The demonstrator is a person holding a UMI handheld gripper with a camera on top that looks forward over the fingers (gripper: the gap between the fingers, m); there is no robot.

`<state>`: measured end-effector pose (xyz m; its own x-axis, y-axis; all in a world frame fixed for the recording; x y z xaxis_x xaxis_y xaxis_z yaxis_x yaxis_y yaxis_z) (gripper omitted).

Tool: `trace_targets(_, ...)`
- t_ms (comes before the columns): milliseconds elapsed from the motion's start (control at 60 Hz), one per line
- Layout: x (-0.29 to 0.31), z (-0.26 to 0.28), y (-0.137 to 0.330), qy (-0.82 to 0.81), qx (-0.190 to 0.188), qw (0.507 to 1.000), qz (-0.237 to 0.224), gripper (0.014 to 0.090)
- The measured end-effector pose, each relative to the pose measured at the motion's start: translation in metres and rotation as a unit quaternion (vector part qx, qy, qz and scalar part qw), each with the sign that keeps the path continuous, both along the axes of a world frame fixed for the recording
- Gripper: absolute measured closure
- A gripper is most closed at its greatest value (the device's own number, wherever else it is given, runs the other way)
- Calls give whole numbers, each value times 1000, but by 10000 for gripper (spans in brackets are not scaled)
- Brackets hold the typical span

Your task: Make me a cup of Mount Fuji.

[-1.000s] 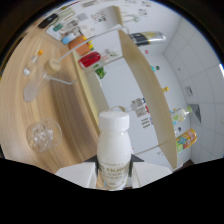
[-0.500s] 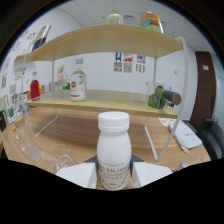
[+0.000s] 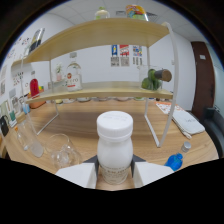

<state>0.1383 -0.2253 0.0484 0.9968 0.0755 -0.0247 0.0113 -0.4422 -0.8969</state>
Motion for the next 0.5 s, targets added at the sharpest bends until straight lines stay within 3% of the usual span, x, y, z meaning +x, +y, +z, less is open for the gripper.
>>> trace_targets(67,-6,-1,-5,8,-23,1000,3,404)
trace_targets(83,-6,0,-7,9,-27,1000,2,341)
trace_targets(100,-6,2,-8,8,-30,1000,-2,226)
trace_targets(117,-4,5,-9,6,-31,999,-7,194)
trace_targets(233,-1,28,-23,-18,-38,998,-45,187)
trace_targets(500,-33,82,-64,-34,-49,994,-87,192)
